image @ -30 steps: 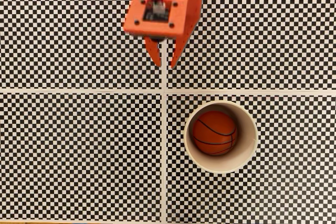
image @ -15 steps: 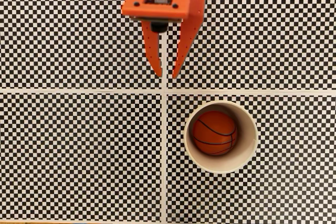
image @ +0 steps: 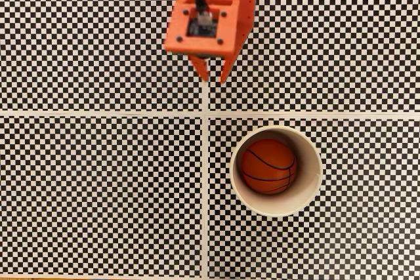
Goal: Grasp basketball and place into cup.
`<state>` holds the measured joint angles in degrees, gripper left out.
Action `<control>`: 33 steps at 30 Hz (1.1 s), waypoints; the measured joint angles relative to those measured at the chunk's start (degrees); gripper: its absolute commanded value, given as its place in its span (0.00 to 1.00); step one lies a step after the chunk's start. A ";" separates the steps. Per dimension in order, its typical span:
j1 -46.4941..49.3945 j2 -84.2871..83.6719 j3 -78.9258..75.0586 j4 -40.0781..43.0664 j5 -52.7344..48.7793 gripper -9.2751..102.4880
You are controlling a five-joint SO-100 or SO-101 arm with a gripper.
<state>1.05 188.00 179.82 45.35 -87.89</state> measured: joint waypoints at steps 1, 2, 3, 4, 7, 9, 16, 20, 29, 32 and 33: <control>-0.09 0.00 0.00 1.76 0.09 0.09; -0.09 0.00 0.00 3.25 0.18 0.09; -0.44 0.00 0.00 4.48 0.09 0.09; -0.62 0.00 0.00 5.80 -0.09 0.09; -0.53 0.00 0.00 8.96 -0.70 0.09; 0.18 0.00 0.00 10.28 -1.49 0.10; 2.46 0.00 0.00 14.77 -4.75 0.09; 4.31 0.00 0.00 17.23 -6.33 0.09; 4.31 0.00 0.00 23.64 -6.42 0.08; 4.31 0.00 0.00 25.49 -6.24 0.08; 4.31 0.00 0.00 25.58 -6.06 0.08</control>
<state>5.36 188.00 179.82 70.93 -93.96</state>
